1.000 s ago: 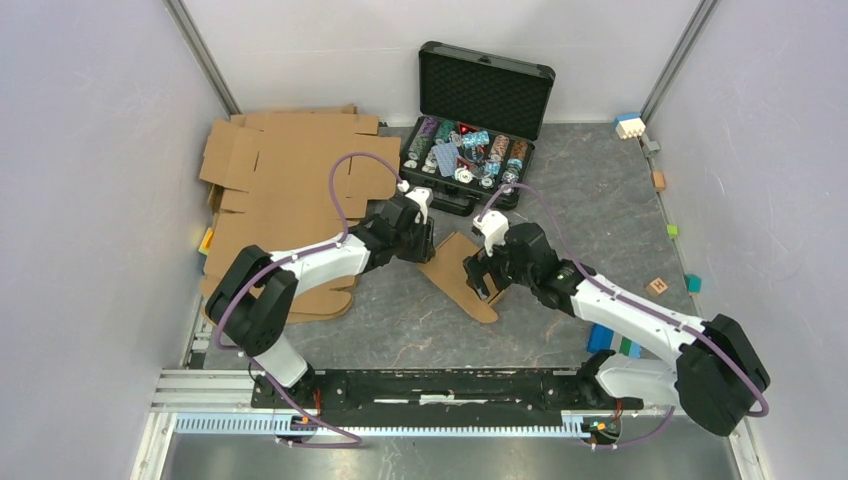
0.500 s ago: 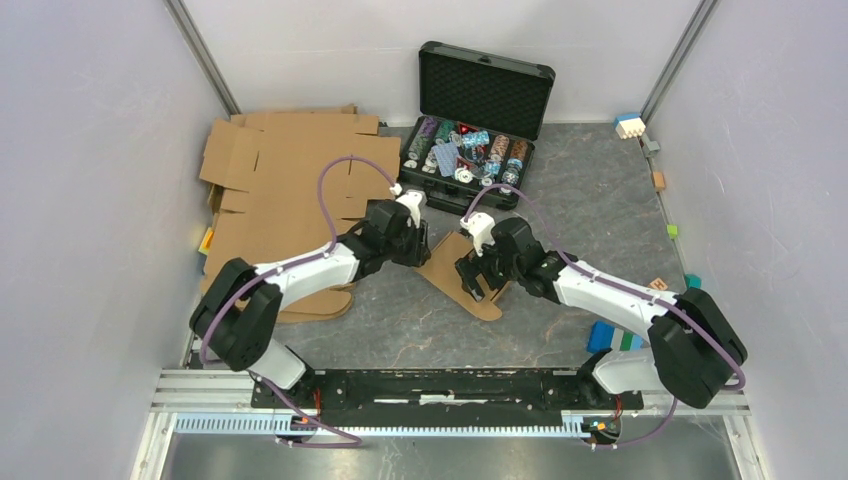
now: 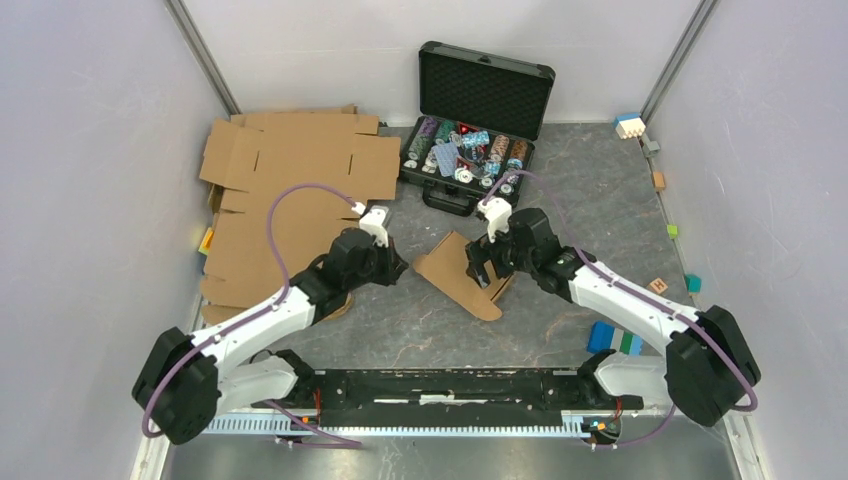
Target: Fold the paper box
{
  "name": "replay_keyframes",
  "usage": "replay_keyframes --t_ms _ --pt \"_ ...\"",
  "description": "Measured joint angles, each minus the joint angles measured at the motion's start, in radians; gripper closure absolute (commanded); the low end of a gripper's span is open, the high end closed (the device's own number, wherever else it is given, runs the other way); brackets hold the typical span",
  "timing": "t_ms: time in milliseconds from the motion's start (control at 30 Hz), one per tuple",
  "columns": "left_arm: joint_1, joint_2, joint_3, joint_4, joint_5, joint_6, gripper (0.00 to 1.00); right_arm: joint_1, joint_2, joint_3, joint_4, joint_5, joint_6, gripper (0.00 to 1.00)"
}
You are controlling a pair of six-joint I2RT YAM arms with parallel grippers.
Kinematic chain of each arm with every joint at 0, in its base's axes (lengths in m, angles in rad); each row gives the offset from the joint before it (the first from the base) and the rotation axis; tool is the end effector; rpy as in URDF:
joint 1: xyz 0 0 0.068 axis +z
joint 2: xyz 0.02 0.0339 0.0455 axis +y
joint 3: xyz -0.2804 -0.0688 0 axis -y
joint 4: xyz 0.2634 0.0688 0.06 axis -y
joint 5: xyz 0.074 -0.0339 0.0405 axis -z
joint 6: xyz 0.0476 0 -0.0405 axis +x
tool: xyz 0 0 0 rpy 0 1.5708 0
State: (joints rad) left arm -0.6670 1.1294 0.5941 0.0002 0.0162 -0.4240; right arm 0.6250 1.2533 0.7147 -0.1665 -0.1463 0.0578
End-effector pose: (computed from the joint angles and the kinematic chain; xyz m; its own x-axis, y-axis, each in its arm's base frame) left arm 0.2053 -0.1627 0.2223 -0.6241 -0.0321 -0.7806 0.4089 0.8379 -0.3614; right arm 0.2243 0.1704 0.2178 -0.5634 -0.3360 -0.7548 -0.6374 0.7580 0.1383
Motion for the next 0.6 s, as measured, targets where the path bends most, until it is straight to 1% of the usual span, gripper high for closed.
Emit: replay_keyframes --t_ms 67,167,200,333,367,433,500,533,567,600 --pt "0.000 -0.038 -0.042 -0.004 0.017 -0.029 0.98 -0.019 -0.023 -0.001 0.017 -0.002 0.031 0.17" --pt "0.000 -0.059 -0.090 -0.013 0.043 -0.068 0.98 -0.046 -0.049 -0.016 0.070 0.000 0.086 0.36" --pt "0.000 -0.059 -0.101 -0.013 0.051 -0.079 0.98 -0.053 -0.056 -0.025 0.086 0.001 0.102 0.44" --pt "-0.001 -0.020 -0.150 0.030 0.108 -0.140 0.98 -0.065 -0.051 -0.032 0.127 0.010 0.141 0.85" --pt "-0.003 0.003 -0.161 0.051 0.122 -0.157 0.98 -0.065 -0.042 -0.031 0.141 0.016 0.149 0.88" --pt "-0.015 0.050 -0.175 0.091 0.138 -0.189 0.98 -0.067 -0.019 -0.031 0.155 0.028 0.142 0.89" --pt "-0.057 0.095 -0.188 0.134 0.138 -0.219 0.98 -0.069 0.010 -0.031 0.161 0.047 0.132 0.88" --pt "-0.079 0.108 -0.190 0.149 0.135 -0.229 0.98 -0.072 0.026 -0.031 0.162 0.057 0.122 0.85" --pt "-0.110 0.123 -0.193 0.171 0.128 -0.243 0.98 -0.076 0.040 -0.031 0.163 0.064 0.115 0.71" --pt "-0.134 0.135 -0.196 0.198 0.119 -0.255 0.98 -0.079 0.052 -0.031 0.163 0.069 0.110 0.55"
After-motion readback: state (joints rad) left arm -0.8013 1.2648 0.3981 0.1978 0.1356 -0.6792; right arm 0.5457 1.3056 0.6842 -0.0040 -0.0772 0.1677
